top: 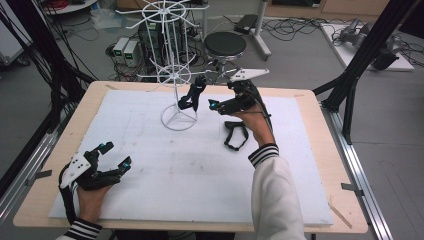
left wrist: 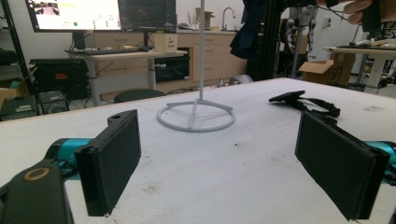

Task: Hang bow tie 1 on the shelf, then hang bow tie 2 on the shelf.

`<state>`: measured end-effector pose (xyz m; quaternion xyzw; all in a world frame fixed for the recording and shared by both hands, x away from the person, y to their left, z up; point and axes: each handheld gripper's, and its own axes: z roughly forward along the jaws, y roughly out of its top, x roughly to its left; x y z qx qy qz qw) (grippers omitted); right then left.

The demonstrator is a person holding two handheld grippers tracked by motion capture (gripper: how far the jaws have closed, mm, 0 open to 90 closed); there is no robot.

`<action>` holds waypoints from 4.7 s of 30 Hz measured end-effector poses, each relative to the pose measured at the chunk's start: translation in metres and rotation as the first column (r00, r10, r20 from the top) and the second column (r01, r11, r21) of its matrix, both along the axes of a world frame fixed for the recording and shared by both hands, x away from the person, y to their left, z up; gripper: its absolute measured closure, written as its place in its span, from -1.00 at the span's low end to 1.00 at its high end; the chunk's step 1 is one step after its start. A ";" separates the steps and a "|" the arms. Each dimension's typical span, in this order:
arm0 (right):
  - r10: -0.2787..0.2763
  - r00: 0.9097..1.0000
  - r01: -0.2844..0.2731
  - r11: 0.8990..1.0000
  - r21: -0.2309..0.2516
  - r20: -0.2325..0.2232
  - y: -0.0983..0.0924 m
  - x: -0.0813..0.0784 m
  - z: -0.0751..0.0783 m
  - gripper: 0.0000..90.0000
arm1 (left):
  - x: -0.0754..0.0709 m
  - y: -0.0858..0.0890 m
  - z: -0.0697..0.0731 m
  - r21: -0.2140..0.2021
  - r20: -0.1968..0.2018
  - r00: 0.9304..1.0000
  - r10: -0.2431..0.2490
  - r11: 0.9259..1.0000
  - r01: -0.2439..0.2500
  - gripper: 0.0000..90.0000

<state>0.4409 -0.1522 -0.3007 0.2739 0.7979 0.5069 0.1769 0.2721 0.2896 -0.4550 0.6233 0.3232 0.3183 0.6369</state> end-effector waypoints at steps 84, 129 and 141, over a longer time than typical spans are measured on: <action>-0.195 0.981 0.190 0.969 0.160 0.017 -0.145 -0.134 -0.055 -0.94 | 0.000 0.000 0.000 0.000 0.005 1.000 0.003 1.000 -0.003 -0.67; -0.106 0.992 0.094 0.981 -0.167 -0.063 -0.114 -0.048 -0.014 -0.90 | -0.001 0.001 0.000 -0.013 0.006 1.000 0.011 1.000 -0.011 -0.67; -0.039 0.997 0.023 0.978 -0.205 -0.073 -0.098 -0.018 -0.007 -0.89 | -0.001 0.001 0.000 -0.013 0.007 1.000 0.010 1.000 -0.010 -0.67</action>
